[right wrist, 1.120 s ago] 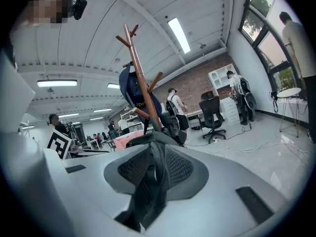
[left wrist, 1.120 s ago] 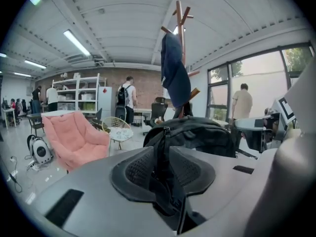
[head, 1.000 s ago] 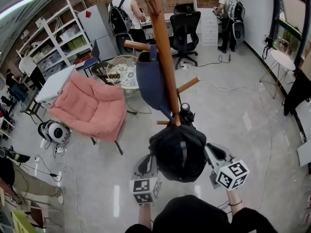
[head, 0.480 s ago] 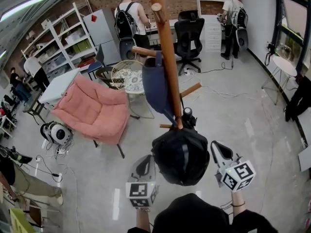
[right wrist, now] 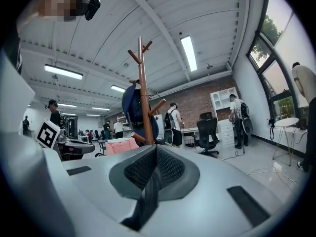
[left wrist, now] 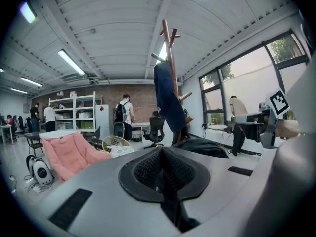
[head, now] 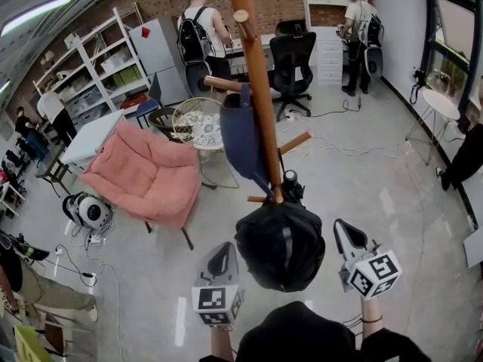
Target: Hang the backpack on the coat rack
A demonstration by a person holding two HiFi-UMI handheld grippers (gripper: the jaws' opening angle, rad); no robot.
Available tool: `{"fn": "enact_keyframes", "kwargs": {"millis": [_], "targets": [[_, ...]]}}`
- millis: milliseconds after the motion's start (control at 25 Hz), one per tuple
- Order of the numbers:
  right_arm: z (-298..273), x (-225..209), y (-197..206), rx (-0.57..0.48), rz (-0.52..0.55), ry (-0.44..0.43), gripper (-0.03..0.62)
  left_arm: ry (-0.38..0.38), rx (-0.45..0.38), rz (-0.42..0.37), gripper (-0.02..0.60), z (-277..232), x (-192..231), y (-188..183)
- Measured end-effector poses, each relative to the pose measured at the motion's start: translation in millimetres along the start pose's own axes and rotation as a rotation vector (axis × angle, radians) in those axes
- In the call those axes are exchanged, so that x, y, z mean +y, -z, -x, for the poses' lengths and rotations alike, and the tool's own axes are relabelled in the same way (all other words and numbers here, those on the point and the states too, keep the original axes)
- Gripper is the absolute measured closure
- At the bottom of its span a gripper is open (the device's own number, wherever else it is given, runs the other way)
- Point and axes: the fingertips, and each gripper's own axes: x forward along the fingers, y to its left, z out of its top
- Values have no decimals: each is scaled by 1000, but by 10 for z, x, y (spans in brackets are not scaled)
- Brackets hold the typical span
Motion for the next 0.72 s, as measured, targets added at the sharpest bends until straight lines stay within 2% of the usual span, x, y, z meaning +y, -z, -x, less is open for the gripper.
{"fn": "enact_keyframes", "kwargs": {"millis": [280, 720], "targets": [[2, -51, 82, 0, -37, 7, 580, 2, 6, -3, 565, -13, 19, 41], [25, -128, 124, 0, -16, 49, 582, -15, 19, 18, 565, -30, 25, 101]]}}
